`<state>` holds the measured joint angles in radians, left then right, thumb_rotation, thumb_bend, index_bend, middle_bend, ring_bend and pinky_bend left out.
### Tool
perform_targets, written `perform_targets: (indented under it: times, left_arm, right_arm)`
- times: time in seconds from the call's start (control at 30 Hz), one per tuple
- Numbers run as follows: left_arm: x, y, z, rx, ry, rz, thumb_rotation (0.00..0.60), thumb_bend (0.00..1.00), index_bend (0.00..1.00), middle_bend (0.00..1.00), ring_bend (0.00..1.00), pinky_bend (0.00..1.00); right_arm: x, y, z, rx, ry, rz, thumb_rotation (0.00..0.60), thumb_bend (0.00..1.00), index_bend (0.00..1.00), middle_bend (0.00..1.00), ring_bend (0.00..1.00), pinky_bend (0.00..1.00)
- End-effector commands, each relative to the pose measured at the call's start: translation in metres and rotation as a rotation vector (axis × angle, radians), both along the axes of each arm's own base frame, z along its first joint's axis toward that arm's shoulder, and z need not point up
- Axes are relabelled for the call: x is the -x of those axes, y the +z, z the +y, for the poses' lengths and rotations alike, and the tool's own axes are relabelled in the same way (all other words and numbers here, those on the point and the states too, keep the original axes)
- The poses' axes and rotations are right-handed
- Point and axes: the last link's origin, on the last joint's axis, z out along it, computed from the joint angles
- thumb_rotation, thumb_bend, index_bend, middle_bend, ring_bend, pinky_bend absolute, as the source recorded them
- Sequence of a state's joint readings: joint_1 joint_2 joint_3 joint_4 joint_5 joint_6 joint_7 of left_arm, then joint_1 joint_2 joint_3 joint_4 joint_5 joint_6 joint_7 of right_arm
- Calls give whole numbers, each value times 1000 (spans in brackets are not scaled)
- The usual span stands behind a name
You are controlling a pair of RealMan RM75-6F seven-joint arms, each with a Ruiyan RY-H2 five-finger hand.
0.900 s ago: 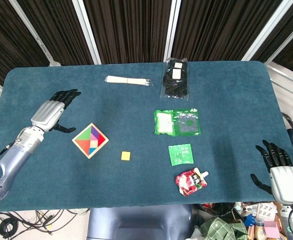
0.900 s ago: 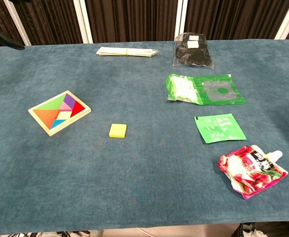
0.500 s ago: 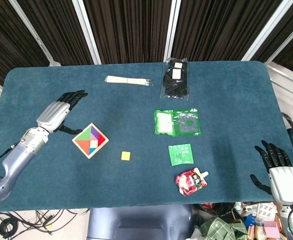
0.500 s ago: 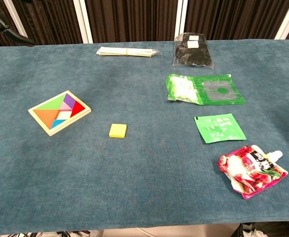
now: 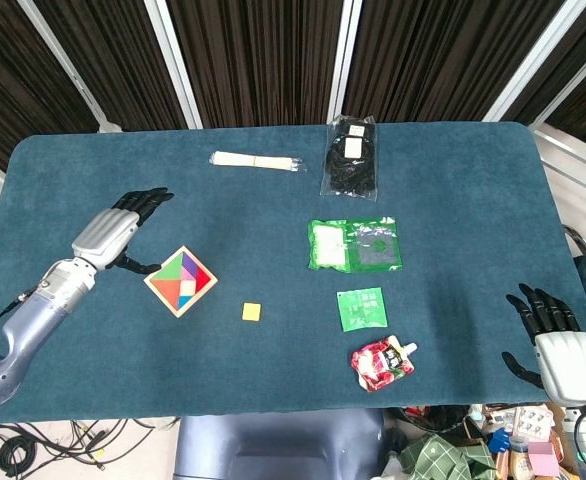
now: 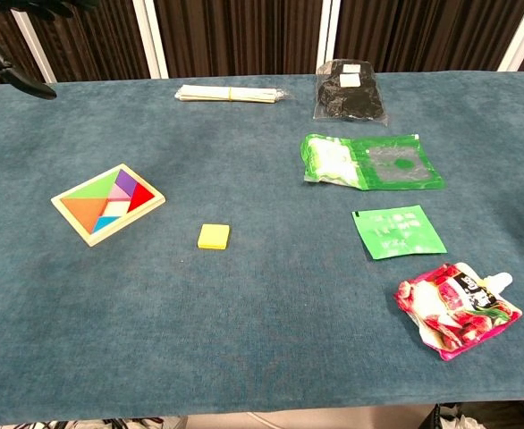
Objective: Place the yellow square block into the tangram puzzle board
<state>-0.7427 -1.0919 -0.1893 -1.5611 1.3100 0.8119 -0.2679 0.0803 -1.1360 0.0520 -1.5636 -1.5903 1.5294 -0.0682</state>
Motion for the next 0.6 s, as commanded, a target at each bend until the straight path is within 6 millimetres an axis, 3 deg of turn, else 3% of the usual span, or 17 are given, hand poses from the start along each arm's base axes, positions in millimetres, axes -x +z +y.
perform_targets:
  times: [0.03,0.17,0.6]
  left_arm:
    - [-2,-4,1,-3,-8,-10,600,128,15,0,0,0]
    - [-7,-17,-3,46,-9,-9,600,128,44,0,0,0]
    - [-39,-93,-46,244,-32,70,600,128,139,0,0,0]
  right_arm:
    - [0,0,0,4,-4,-7,600,153,148,40,71,129]
    - [0,0,0,7,-2,-9,600,152,148,40,71,128]
    - [1,1,1,15,-12,-20,600,153,148,40,71,128]
